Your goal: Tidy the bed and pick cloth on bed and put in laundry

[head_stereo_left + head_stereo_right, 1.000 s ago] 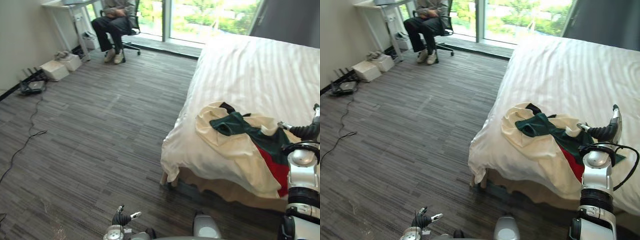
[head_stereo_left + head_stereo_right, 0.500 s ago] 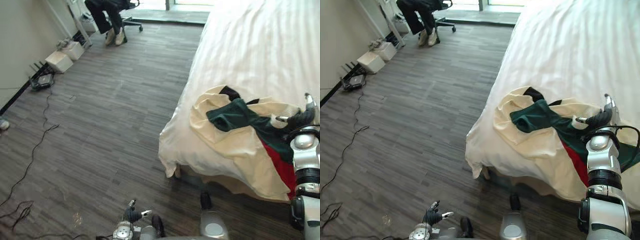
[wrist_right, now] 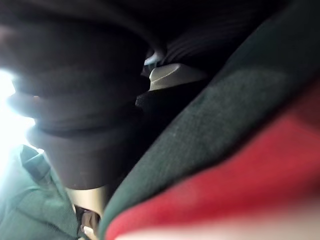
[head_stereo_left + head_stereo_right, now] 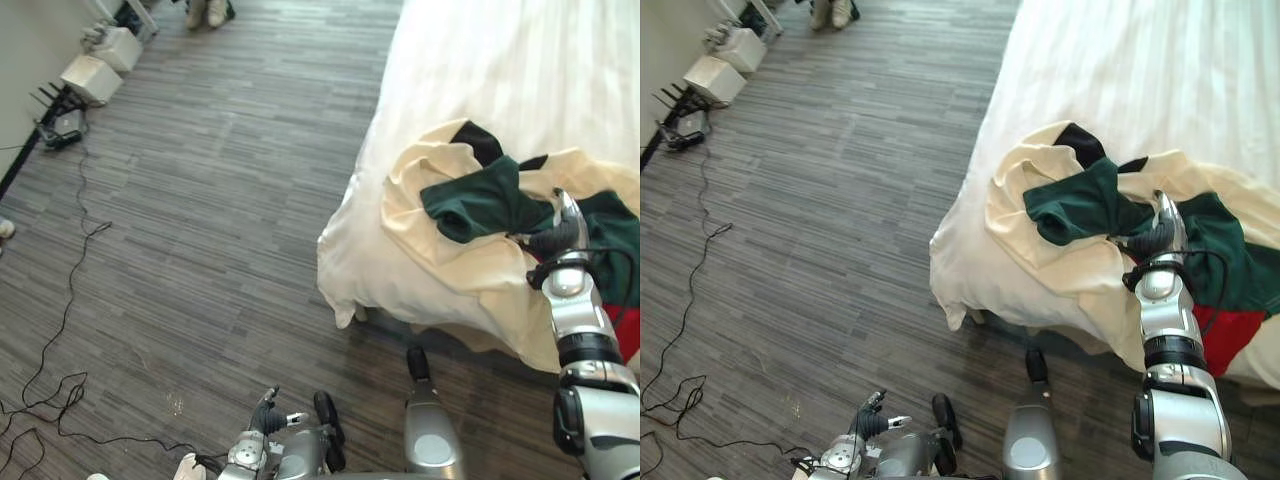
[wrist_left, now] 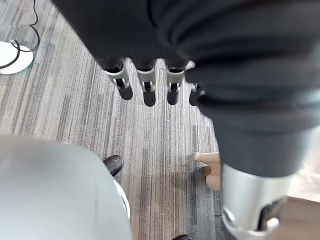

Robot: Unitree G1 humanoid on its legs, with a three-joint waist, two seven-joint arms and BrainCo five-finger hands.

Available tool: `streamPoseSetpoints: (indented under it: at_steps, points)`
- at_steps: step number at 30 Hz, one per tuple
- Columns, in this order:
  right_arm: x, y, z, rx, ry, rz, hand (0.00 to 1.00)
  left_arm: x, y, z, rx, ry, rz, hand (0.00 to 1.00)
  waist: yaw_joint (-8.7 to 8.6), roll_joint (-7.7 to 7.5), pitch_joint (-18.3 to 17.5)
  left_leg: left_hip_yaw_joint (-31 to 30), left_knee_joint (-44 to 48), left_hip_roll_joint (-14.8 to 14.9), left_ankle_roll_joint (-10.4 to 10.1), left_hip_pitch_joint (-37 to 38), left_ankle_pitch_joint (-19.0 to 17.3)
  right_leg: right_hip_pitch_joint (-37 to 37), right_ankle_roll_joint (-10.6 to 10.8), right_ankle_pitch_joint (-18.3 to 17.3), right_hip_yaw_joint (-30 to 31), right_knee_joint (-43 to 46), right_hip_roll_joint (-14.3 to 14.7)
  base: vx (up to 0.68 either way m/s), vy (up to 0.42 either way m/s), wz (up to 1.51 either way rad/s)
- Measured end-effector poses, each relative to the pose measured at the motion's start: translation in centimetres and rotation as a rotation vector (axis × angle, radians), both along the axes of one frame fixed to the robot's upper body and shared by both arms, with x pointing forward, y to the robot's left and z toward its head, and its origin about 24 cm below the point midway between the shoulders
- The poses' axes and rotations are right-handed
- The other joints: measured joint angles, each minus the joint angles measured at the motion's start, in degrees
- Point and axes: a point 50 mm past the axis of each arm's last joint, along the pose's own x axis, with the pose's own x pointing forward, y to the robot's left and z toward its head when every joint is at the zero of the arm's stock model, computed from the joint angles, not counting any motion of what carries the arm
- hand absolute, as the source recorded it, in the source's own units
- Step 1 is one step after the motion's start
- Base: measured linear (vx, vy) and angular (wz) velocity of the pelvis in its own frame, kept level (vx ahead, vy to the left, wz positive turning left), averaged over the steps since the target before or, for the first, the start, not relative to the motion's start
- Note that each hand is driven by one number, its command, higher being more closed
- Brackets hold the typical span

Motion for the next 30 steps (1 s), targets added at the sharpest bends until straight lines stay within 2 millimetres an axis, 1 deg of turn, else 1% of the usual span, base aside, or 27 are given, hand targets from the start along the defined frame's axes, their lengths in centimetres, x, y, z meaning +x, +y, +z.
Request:
streamPoseSetpoints:
  at_steps: [1, 2, 5, 8, 10, 11, 13, 14, 15, 16, 17, 19, 20, 21, 22, 25, 26, 27, 28, 30]
  points:
    - [0.1, -0.4, 0.6, 0.01, -0.009, -0.005, 1.0, 0.4, -0.1, 0.2, -0.004, -0.012, -0.006, 0.0, 0.03, 0.35, 0.2, 0.0, -0.6, 0.0, 0.0, 0.0, 0.5, -0.3, -0.1, 0.1, -0.1, 0.0, 0.1, -0.03, -0.033, 0.06]
    - [0.1, -0.6, 1.1, 0.019, -0.022, -0.013, 1.0, 0.7, -0.1, 0.3, -0.004, -0.021, -0.01, 0.0, 0.07, 0.52, 0.6, -0.3, -0.9, 0.1, -0.5, 0.0, 0.8, -0.2, -0.1, 0.1, -0.4, 0.0, 0.1, -0.03, -0.031, 0.07]
    - [0.2, -0.7, 1.2, 0.034, -0.019, -0.009, 1.0, 0.8, -0.1, 0.3, -0.004, -0.021, -0.011, 0.0, 0.31, 0.6, 0.9, -0.4, -0.9, 0.3, -0.4, 0.0, 0.9, -0.1, -0.2, 0.1, -0.6, 0.0, 0.2, -0.01, -0.01, 0.02]
    - [0.0, -0.5, 0.2, 0.068, -0.006, -0.003, 1.0, 0.7, -0.1, 0.2, -0.003, -0.016, -0.007, 0.0, 0.38, 0.56, 0.9, -0.7, -0.9, 0.3, -0.4, 0.7, 0.9, 0.9, -0.2, 0.1, -0.9, -0.2, 0.2, 0.0, -0.008, 0.04]
    - [-0.7, -0.3, -1.4, 0.09, 0.011, 0.004, 1.0, 0.8, 0.1, 0.3, -0.002, -0.018, 0.004, 0.0, 0.38, 0.27, 0.8, -1.3, -0.9, 0.5, -0.4, 1.8, 0.9, 2.5, -0.1, 0.0, -1.8, -0.3, 0.3, 0.01, -0.006, 0.13]
    - [-0.9, -0.2, -1.8, 0.099, 0.015, 0.007, 1.0, 0.8, 0.2, 0.3, 0.0, -0.019, 0.005, 0.0, 0.44, 0.14, 0.7, -1.5, -0.9, 0.6, -0.4, 2.0, 0.9, 2.9, -0.1, 0.0, -2.0, -0.4, 0.3, 0.01, -0.014, 0.14]
    - [-1.9, 0.9, -4.2, 0.141, 0.038, 0.03, 1.0, 0.7, 0.6, 0.3, 0.006, -0.015, 0.026, 0.0, 0.62, -1.08, 0.1, -1.9, -1.0, 1.2, -0.4, 2.8, 0.9, 4.1, -0.2, 0.0, -2.4, -0.8, 1.0, 0.0, -0.032, 0.05]
    - [-2.5, 1.7, -5.6, 0.186, 0.043, 0.046, 1.0, 0.7, 0.9, 0.2, 0.01, -0.008, 0.04, 0.0, 1.06, -1.92, -0.4, -1.9, -1.0, 1.3, -0.4, 3.3, 0.9, 4.8, -0.2, 0.0, -2.6, -1.2, 1.3, 0.0, -0.036, -0.01]
    - [-3.0, 2.2, -6.5, 0.21, 0.052, 0.052, 1.0, 0.7, 1.0, 0.2, 0.013, -0.007, 0.042, 0.0, 1.3, -2.38, -0.8, -1.9, -1.0, 1.4, -0.4, 3.5, 0.9, 5.0, -0.3, -0.1, -2.6, -1.3, 1.5, 0.0, -0.03, -0.02]
    - [-3.7, 2.9, -7.9, 0.253, 0.065, 0.059, 1.0, 0.7, 1.1, 0.2, 0.015, -0.006, 0.047, 0.0, 1.61, -3.03, -1.6, -1.9, -1.0, 1.7, -0.4, 3.6, 0.9, 5.1, -0.4, -0.2, -2.7, -1.3, 1.7, 0.0, -0.039, 0.0]
    - [-4.6, 4.0, -9.7, 0.33, 0.073, 0.067, 1.0, 0.6, 1.3, 0.2, 0.018, -0.004, 0.06, 0.0, 1.83, -4.03, -2.8, -2.0, -1.0, 2.1, -0.4, 3.7, 0.9, 5.5, -0.5, -0.2, -2.9, -1.6, 2.0, 0.0, -0.039, 0.03]
    - [-6.0, 5.6, -12.1, 0.436, 0.089, 0.077, 1.0, 0.3, 1.7, 0.1, 0.018, 0.003, 0.087, 0.0, 1.78, -5.42, -4.2, -2.1, -1.1, 2.3, -0.4, 4.5, 0.8, 6.9, -0.6, -0.1, -3.4, -2.4, 2.2, 0.01, -0.026, 0.07]
    - [-7.1, 6.4, -13.7, 0.519, 0.102, 0.08, 1.0, -0.1, 1.8, -0.1, 0.015, 0.017, 0.106, 0.0, 1.8, -6.09, -5.4, -2.2, -1.4, 2.3, -0.4, 5.1, 0.8, 7.7, -0.7, -0.2, -3.7, -3.0, 2.2, 0.01, -0.009, 0.06]
    - [-7.7, 6.8, -14.5, 0.552, 0.113, 0.076, 1.0, -0.3, 1.8, -0.2, 0.015, 0.024, 0.113, 0.0, 1.85, -6.35, -6.1, -2.2, -1.7, 2.3, -0.4, 5.4, 0.8, 8.0, -0.7, -0.2, -3.7, -3.2, 2.2, 0.01, 0.008, 0.07]
    - [-8.7, 7.5, -15.9, 0.623, 0.129, 0.064, 1.0, -0.9, 1.9, -0.4, 0.018, 0.047, 0.119, 0.0, 1.91, -6.9, -7.5, -2.2, -1.8, 2.1, -0.4, 5.7, 0.8, 8.4, -0.7, -0.2, -3.9, -3.4, 2.1, 0.01, 0.018, 0.07]
    - [-11.1, 9.1, -18.6, 0.796, 0.149, 0.039, 1.0, -1.6, 2.4, -0.7, 0.016, 0.068, 0.169, 0.0, 1.98, -8.46, -8.9, -3.3, -2.0, 1.9, -0.3, 7.2, 0.8, 10.7, -0.7, -0.4, -5.1, -3.7, 1.7, -0.01, 0.014, 0.16]
    - [-12.2, 9.9, -20.0, 0.86, 0.181, 0.018, 1.0, -2.0, 2.3, -0.8, 0.017, 0.079, 0.177, 0.0, 2.29, -8.98, -9.8, -3.9, -1.9, 1.9, -0.3, 7.4, 0.8, 11.0, -0.7, -1.0, -5.6, -3.0, 1.6, -0.02, 0.005, 0.22]
    - [-12.9, 10.1, -20.6, 0.882, 0.205, 0.006, 1.0, -2.2, 2.3, -0.9, 0.017, 0.084, 0.182, 0.0, 2.59, -9.18, -10.3, -4.1, -1.9, 1.9, -0.3, 7.6, 0.8, 11.0, -0.7, -1.4, -5.8, -2.4, 1.5, -0.02, 0.001, 0.25]
    - [-14.0, 10.6, -21.7, 0.918, 0.239, -0.017, 1.0, -2.3, 1.9, -1.0, 0.007, 0.087, 0.19, 0.0, 3.16, -9.41, -10.5, -5.0, -1.9, 1.7, -0.3, 8.1, 0.8, 11.1, -0.7, -2.7, -6.6, -0.2, 1.1, -0.02, -0.001, 0.41]
    - [-16.4, 11.8, -23.9, 0.974, 0.336, -0.07, 1.0, -2.5, 1.3, -1.1, -0.024, 0.096, 0.218, 0.0, 3.23, -9.78, -10.8, -7.6, -2.1, 0.8, -0.3, 8.3, 0.8, 11.3, -0.4, -5.5, -8.7, 4.1, -0.3, -0.06, 0.001, 0.59]
